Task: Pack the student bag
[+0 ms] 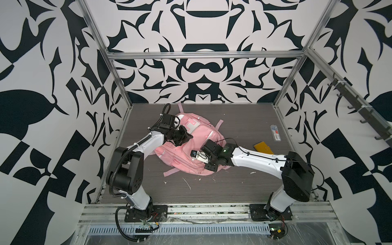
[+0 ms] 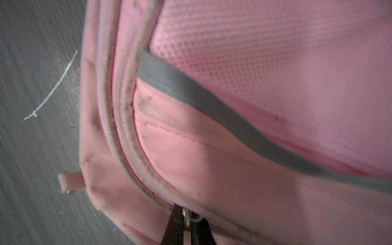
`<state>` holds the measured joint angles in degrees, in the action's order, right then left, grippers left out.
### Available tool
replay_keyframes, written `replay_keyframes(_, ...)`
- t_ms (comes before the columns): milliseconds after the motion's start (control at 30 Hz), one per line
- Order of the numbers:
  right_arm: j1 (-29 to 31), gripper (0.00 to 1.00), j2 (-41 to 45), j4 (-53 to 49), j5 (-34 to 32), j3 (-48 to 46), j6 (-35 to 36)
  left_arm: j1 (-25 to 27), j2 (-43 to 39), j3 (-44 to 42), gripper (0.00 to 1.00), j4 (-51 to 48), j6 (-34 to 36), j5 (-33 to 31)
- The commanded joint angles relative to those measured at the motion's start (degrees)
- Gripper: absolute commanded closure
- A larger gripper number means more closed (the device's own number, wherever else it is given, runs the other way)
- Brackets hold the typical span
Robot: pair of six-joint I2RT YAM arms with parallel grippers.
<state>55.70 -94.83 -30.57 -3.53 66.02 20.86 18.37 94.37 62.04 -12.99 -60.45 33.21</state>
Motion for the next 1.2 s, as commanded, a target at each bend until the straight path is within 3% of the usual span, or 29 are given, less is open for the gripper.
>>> replay_keyframes(0,1.8,1.00,0.1,3.8,5.9,3.1,-1.7,-0.3,-3.7,-0.6,1.00,11.5,-8.0,-2.7)
replay_keyframes(233,0.3,1.00,2.4,11.0,8.9,1.1,-9.0,-0.9,-5.9,-6.0,1.00,14.4,-13.2,-8.3)
replay_keyframes(367,0.7,1.00,3.2,9.7,9.1,-0.7,-11.1,-2.8,-5.9,-8.4,1.00,18.7,-16.2,-9.5)
replay_keyframes(700,7.3,1.00,-0.2,6.7,2.9,-1.2,-9.5,-3.6,-2.8,-7.1,1.00,27.3,-24.5,-10.6)
replay_keyframes(933,3.9,1.00,1.2,18.0,5.6,-1.4,-22.5,-0.9,-6.8,-11.2,1.00,27.7,-28.6,-15.5)
replay_keyframes(1167,1.8,1.00,1.5,25.8,12.2,-2.6,-29.5,3.1,-7.3,-13.9,1.00,31.0,-34.2,-20.8)
